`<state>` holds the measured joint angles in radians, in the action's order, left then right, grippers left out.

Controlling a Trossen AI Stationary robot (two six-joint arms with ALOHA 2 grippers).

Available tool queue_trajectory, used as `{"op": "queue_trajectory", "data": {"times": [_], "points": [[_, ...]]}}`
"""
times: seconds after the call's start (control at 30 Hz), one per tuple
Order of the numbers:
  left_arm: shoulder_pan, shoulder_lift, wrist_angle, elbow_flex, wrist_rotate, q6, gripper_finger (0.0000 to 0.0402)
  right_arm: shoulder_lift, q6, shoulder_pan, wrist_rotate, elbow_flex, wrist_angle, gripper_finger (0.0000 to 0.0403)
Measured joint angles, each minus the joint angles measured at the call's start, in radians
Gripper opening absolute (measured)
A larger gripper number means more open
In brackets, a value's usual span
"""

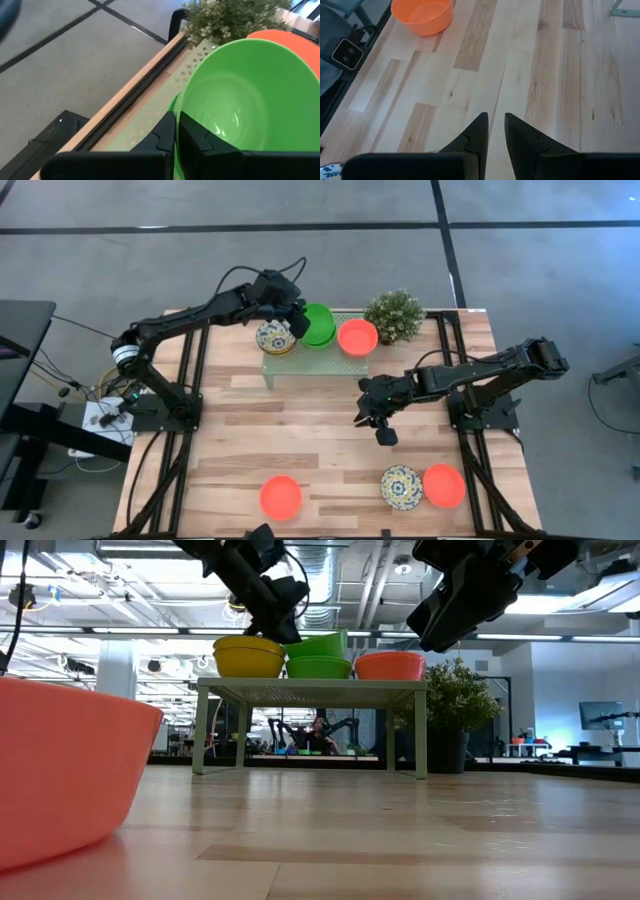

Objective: Pick & Place Mini bowls
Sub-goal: Stack the green bowl on the green bowls on the shelf

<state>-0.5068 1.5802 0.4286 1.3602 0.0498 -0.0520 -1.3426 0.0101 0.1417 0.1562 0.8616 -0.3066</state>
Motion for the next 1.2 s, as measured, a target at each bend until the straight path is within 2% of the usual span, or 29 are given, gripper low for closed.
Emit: {"op": "queue_trajectory", "data": {"times": [0.33, 0.97, 1.1, 1.2], "points": [[0.0, 0.0, 0.001, 0.0, -0.002, 0.003, 0.0016, 0.0, 0.0, 0.0, 0.0, 0.0, 0.0, 0.0059], [0.001, 0.0, -0.002, 0.0, -0.002, 0.048, 0.0097, 0.0, 0.0, 0.0, 0.0, 0.0, 0.0, 0.0059], [0.001, 0.0, -0.002, 0.0, -0.002, 0.048, 0.0101, 0.0, 0.0, 0.0, 0.0, 0.0, 0.0, 0.0059], [0.001, 0.0, -0.002, 0.0, -0.002, 0.048, 0.0088, 0.0, 0.0, 0.0, 0.0, 0.0, 0.0, 0.0059]]}}
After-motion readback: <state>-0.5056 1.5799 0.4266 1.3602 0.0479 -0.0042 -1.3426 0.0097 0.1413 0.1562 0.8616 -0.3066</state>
